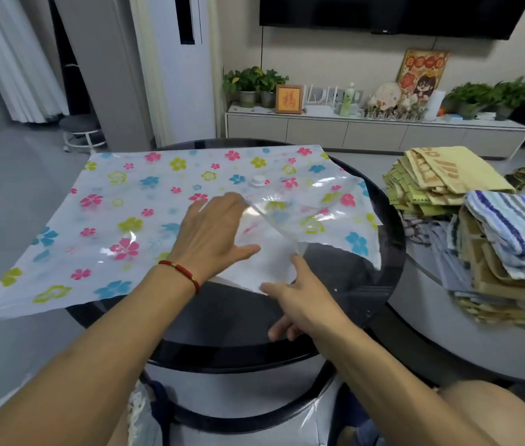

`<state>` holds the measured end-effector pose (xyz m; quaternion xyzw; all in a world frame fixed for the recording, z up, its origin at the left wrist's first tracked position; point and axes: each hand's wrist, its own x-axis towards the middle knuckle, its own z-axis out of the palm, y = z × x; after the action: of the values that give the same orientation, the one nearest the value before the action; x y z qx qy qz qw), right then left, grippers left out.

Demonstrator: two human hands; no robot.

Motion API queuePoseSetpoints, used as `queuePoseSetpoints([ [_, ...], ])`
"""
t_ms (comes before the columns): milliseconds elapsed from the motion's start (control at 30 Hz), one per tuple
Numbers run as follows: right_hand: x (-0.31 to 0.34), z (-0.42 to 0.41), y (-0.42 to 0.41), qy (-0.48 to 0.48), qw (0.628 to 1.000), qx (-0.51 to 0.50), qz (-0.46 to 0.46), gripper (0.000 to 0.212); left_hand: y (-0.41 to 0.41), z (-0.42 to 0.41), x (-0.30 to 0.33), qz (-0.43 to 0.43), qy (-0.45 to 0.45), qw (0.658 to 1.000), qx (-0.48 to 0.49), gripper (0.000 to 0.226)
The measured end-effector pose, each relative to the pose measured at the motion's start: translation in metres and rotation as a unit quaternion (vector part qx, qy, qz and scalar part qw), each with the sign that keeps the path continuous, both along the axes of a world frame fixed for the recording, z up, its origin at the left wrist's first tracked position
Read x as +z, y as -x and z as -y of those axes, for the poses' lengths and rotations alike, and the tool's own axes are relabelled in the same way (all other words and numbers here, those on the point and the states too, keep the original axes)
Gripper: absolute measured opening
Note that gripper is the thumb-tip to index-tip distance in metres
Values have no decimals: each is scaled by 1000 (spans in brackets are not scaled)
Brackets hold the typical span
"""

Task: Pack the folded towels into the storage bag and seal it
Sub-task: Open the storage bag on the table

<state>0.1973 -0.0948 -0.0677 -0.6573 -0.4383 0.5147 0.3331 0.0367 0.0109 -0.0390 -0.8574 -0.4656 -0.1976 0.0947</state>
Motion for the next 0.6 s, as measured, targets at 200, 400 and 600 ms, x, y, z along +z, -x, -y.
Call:
queuePoseSetpoints([
  [200, 6, 5, -13, -51, 989, 37, 133, 73, 6, 3, -1, 41, 26, 998, -30, 81],
  [400, 24, -14, -39, -238, 835, 36, 494, 46, 11, 8, -10, 18, 36, 997, -65, 73],
  [600, 5, 12, -45, -70, 926, 26, 371, 78, 8, 0, -1, 122, 21, 992, 15, 87],
])
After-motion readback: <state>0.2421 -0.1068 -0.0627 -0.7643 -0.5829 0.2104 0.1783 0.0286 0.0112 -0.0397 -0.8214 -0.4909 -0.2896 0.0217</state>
